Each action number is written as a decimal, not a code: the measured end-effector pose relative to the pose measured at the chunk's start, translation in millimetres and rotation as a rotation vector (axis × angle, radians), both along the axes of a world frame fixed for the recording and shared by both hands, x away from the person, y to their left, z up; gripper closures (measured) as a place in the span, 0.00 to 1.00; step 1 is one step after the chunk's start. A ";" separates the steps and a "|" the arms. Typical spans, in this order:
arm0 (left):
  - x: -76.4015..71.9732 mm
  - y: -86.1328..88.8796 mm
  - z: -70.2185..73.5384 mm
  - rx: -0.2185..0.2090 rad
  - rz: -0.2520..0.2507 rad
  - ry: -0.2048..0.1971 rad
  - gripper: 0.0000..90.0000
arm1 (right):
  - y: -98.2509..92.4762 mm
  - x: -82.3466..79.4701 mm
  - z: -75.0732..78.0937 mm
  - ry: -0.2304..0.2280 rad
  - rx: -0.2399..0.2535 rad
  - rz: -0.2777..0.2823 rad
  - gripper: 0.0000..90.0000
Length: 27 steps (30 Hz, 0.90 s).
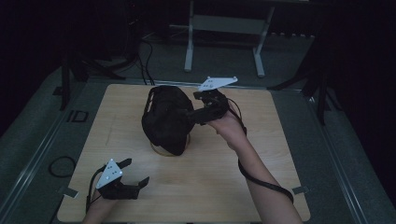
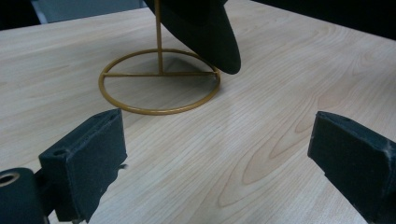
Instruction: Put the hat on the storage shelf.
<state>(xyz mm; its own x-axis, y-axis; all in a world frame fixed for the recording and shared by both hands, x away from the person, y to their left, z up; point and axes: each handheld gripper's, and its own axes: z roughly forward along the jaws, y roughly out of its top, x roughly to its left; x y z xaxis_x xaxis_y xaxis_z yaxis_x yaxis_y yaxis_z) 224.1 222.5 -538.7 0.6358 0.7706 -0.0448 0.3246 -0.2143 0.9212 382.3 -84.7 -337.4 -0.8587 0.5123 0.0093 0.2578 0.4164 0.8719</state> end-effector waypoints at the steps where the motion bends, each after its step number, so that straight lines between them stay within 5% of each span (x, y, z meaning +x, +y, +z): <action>1: -0.2 0.6 -0.2 0.000 0.007 -0.003 0.05 | -1.6 -1.4 -0.4 -0.005 -0.003 0.002 0.13; 27: -0.3 -0.3 -3.3 0.022 0.009 0.009 0.05 | -41.9 -18.9 -37.0 -0.047 -0.026 -0.047 0.14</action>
